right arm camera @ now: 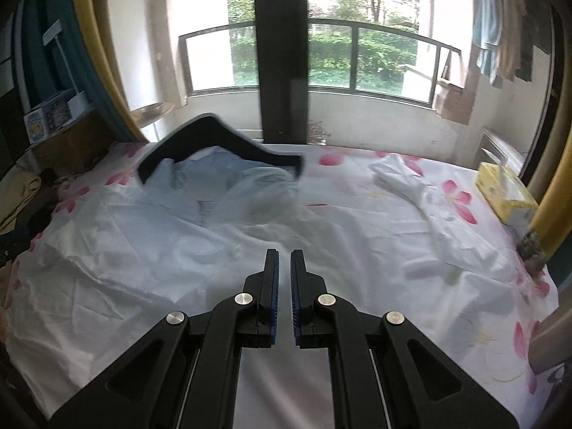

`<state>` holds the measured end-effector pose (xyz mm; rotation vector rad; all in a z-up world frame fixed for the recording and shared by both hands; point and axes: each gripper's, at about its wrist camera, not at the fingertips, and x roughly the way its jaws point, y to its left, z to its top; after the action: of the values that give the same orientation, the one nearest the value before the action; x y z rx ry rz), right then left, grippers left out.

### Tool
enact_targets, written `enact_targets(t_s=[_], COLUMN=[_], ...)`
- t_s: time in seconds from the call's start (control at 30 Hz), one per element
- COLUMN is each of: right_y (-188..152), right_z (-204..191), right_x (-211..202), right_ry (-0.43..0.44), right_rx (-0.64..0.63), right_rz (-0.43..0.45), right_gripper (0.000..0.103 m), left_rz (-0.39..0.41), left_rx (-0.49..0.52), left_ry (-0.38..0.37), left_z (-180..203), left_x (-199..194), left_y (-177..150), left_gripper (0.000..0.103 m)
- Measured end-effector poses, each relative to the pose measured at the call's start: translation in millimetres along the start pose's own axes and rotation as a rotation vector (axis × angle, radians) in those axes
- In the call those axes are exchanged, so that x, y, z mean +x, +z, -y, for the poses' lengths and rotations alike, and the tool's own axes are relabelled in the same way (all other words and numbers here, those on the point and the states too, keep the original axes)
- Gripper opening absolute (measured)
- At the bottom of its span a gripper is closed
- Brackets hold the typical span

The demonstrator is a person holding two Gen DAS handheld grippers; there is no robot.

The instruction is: Fold large clothes

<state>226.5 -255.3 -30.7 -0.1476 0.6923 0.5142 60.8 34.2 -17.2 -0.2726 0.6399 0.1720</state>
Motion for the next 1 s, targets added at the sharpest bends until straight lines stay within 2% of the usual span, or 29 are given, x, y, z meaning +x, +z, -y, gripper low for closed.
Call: enact_targets(t_s=[0.23,0.47,0.53,0.57,0.6,0.67,0.83,0.87,0.9,0.97,1.0], right_y=[-13.5,-25.0,-24.3,-23.7,-23.0,-21.4,-22.0,-23.2,-23.9,-25.1,-25.0], right_z=[32.9,40.3,40.0,39.0,37.6,34.4,23.5,22.9,22.9,22.6,22.7], right_x=[1.0,27.8,34.9,37.7,40.1,45.2,57.4,61.6,64.7,68.5,68.5], right_ry=[-0.011,0.018,0.035,0.047,0.058,0.083,0.106,0.11,0.113,0.111,0.108], right_rx=[0.046,0.088,0.093,0.094,0.094,0.097,0.065,0.066,0.068,0.067,0.064], right_rz=[-0.028,-0.121,-0.137,-0.14,-0.141,-0.145,-0.155,-0.167,-0.174,-0.185,-0.184], right_gripper=[0.006,0.009,0.025,0.044,0.057,0.059,0.059,0.055,0.038,0.015,0.007], left_rz=[-0.027,-0.044,-0.045,-0.046,-0.049,-0.055,-0.072,-0.076,-0.08,-0.081,-0.079], left_rx=[0.007,-0.004,-0.009,-0.013,-0.019,-0.03,-0.044,-0.047,-0.049,-0.05,-0.049], left_ry=[0.004,0.004,0.008,0.01,0.013,0.018,0.021,0.02,0.019,0.02,0.022], left_z=[11.3,12.1,9.6,8.5,6.4,2.8,-2.7,-3.8,-4.7,-6.5,-7.5], left_x=[7.9,15.5,17.4,18.6,20.4,23.7,32.7,34.2,35.9,38.0,38.8], left_y=[-1.0,-0.9,-0.1,0.1,0.3,-0.1,-0.5,-0.4,0.3,2.6,3.9], left_gripper=[0.083,0.083,0.083,0.083,0.083,0.083,0.083,0.083,0.083,0.083,0.083])
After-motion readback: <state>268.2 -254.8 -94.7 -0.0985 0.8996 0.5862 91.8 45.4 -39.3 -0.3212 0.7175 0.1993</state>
